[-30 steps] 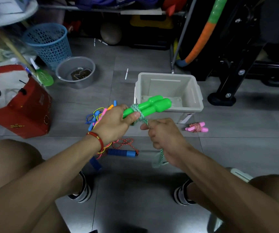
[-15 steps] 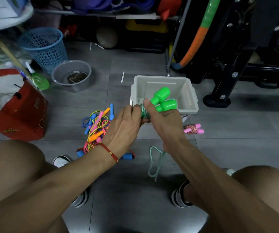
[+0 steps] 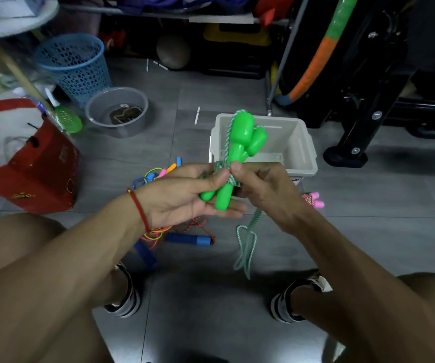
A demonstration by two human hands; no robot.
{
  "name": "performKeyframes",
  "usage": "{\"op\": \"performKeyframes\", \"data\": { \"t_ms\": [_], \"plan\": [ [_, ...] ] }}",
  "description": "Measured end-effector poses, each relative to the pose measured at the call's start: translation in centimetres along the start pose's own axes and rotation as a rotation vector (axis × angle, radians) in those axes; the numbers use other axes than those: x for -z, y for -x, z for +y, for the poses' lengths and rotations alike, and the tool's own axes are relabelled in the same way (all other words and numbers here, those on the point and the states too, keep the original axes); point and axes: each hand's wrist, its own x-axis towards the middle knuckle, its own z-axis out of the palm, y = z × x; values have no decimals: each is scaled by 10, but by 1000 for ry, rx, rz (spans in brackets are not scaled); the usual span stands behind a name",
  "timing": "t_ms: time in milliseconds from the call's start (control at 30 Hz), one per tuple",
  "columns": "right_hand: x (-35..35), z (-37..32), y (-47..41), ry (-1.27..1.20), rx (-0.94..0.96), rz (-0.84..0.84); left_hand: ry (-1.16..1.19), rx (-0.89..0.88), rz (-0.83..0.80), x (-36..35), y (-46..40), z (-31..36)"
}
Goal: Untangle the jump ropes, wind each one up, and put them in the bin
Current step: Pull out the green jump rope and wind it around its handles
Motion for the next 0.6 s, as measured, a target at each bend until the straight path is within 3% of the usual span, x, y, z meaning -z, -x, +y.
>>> {"op": "performKeyframes", "data": {
  "t_ms": [100, 200, 267, 433, 533, 600],
  "plan": [
    [10, 8, -4, 296, 57, -17, -273, -144, 90, 0, -2, -3],
    [3, 24, -6, 615, 53, 167, -475, -247, 277, 7, -13, -9],
    [-5, 27, -8, 625, 37, 235, -561, -274, 367, 9, -18, -12],
    [-4, 20, -11, 587, -179, 135, -813, -307, 540, 16, -27, -16],
    [-8, 16, -9, 637, -239, 159, -925, -339, 598, 21, -28, -18],
    [-13, 13, -9, 496, -305, 192, -1020, -375, 626, 20, -30, -20]
  ]
}}
